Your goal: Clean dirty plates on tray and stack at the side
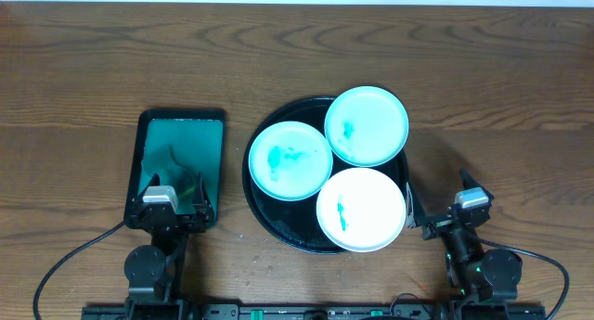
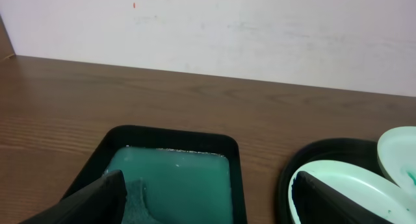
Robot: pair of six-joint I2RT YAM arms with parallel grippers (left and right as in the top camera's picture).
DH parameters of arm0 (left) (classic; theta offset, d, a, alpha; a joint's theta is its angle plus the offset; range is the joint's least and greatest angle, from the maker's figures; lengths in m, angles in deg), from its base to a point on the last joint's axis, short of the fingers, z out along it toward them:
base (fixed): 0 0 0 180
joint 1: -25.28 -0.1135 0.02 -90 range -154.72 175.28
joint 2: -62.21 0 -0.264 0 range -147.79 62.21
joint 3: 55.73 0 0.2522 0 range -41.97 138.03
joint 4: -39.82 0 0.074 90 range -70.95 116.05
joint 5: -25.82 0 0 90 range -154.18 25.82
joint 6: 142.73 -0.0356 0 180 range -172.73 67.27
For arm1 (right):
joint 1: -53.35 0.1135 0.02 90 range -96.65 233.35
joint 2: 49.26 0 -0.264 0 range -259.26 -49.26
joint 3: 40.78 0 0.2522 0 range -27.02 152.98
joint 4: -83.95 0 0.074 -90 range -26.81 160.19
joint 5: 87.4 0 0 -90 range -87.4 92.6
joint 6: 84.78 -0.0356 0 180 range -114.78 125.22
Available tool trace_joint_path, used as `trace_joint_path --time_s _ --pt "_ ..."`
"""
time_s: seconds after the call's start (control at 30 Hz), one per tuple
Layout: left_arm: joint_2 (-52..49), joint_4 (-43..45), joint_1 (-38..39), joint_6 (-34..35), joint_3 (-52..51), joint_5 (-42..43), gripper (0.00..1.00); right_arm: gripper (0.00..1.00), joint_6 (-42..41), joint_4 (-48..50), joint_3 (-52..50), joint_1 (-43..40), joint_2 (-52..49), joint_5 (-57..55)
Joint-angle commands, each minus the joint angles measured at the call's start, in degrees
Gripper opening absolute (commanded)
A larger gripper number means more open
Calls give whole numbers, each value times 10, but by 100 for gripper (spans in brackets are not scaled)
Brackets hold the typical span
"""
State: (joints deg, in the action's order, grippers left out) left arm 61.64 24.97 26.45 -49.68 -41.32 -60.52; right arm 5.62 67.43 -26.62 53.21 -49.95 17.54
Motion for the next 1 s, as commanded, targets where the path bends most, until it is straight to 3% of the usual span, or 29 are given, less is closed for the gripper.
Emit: trace_joint_path --time_s 0.0,0.33,0.57,0.77,0.97 --pt "3 -28 -2 12 -4 0 82 99 -8 -3 -1 -2 0 -3" --pt "-32 -45 -2 55 17 103 82 99 -8 -3 -1 -2 0 -3" --pt "-172 -134 -2 54 151 103 82 99 -8 -3 -1 -2 0 -3" --pt "-365 -291 -2 54 358 108 82 99 -8 -3 -1 -2 0 -3" --pt "-552 -534 -2 52 568 107 82 99 -8 -3 -1 -2 0 -3"
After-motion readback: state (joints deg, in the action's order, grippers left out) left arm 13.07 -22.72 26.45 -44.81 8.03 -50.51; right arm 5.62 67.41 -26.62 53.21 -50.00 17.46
